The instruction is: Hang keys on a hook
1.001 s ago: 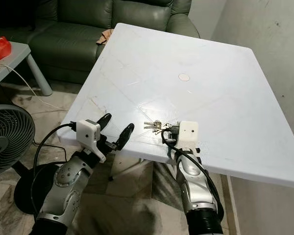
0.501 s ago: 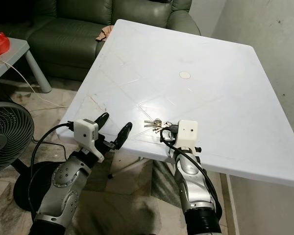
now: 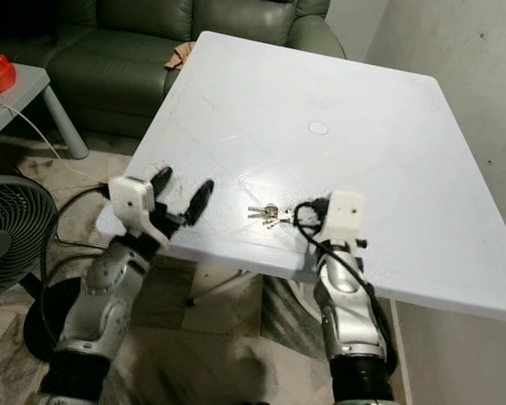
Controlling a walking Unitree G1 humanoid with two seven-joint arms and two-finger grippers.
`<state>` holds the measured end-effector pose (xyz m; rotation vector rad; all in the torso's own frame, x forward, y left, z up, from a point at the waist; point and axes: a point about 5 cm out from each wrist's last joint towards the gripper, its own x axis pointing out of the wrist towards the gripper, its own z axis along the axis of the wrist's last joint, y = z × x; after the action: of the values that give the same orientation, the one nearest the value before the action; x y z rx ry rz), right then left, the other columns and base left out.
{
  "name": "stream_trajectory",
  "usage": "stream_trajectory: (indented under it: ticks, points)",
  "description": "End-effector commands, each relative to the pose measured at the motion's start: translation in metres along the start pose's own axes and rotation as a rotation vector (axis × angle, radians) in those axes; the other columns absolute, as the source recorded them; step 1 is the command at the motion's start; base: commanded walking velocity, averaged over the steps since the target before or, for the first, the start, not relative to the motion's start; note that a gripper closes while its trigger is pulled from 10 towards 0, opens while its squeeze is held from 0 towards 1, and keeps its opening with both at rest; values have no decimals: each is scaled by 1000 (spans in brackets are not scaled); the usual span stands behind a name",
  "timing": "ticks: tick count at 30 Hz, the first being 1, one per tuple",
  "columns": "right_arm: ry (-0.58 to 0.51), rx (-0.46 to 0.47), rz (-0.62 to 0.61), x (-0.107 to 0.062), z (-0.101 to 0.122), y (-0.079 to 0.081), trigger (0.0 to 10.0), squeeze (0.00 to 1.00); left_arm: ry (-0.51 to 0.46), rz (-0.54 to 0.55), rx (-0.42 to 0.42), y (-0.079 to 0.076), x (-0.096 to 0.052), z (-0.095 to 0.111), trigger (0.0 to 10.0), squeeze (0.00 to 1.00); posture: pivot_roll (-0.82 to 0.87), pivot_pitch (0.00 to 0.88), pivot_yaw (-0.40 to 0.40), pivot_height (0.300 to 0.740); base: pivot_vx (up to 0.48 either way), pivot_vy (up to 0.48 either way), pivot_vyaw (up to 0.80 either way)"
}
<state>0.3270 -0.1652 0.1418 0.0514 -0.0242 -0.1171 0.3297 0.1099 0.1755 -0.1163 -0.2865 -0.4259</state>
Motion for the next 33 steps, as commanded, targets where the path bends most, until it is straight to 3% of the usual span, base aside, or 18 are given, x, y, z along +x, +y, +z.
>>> stream_trajectory:
  ticks: [1, 4, 5, 9, 10, 14, 18, 21, 26, 30, 33]
  points:
    - [-48, 1, -30, 0, 12, -9, 0, 0, 27, 19, 4, 5, 2, -1, 10000, 0, 31, 95, -73, 740, 0, 0, 0]
    - [-69, 7, -44, -1, 17, -14, 588, 0, 27, 42, 18, 13, 8, 3, 10000, 0, 17, 77, -67, 740, 0, 0, 0]
    - [-78, 1, -53, -1, 19, -17, 9490, 0, 25, 66, 18, 18, 9, 5, 10000, 0, 11, 71, -63, 740, 0, 0, 0]
    - [-115, 52, -43, -7, 23, -24, 10000, 0, 22, 119, 60, 33, 12, 10, 10000, 0, -1, 57, -57, 740, 0, 0, 0]
    - [-170, 73, 9, -12, 26, -25, 10000, 0, 23, 150, 60, 40, 12, 11, 10000, 0, -5, 51, -53, 740, 0, 0, 0]
    - [-224, 46, 91, -29, 25, -31, 10000, 0, -8, 209, 2, 55, 7, 14, 10000, 0, -22, 37, -46, 740, 0, 0, 0]
    - [-234, 52, 85, -35, 22, -32, 10000, 0, -12, 232, -46, 57, 3, 9, 10000, 0, -34, 21, -36, 740, 0, 0, 0]
    - [-264, 29, 104, -43, 18, -31, 10000, 0, 29, 230, -19, 53, -3, -2, 10000, 0, -38, 15, -29, 740, 0, 0, 0]
    - [-252, 5, 116, -46, 10, -29, 10000, 0, 99, 242, -84, 50, -14, -20, 10000, 0, -45, 19, -24, 740, 0, 0, 0]
    - [-237, 1, 93, -44, 11, -31, 10000, 0, 99, 244, -83, 53, -12, -19, 10000, 0, -44, 21, -24, 740, 0, 0, 0]
    - [-208, 30, 33, -35, 15, -36, 10000, 0, 87, 236, -59, 57, -2, -10, 10000, 0, -38, 24, -28, 740, 0, 0, -631]
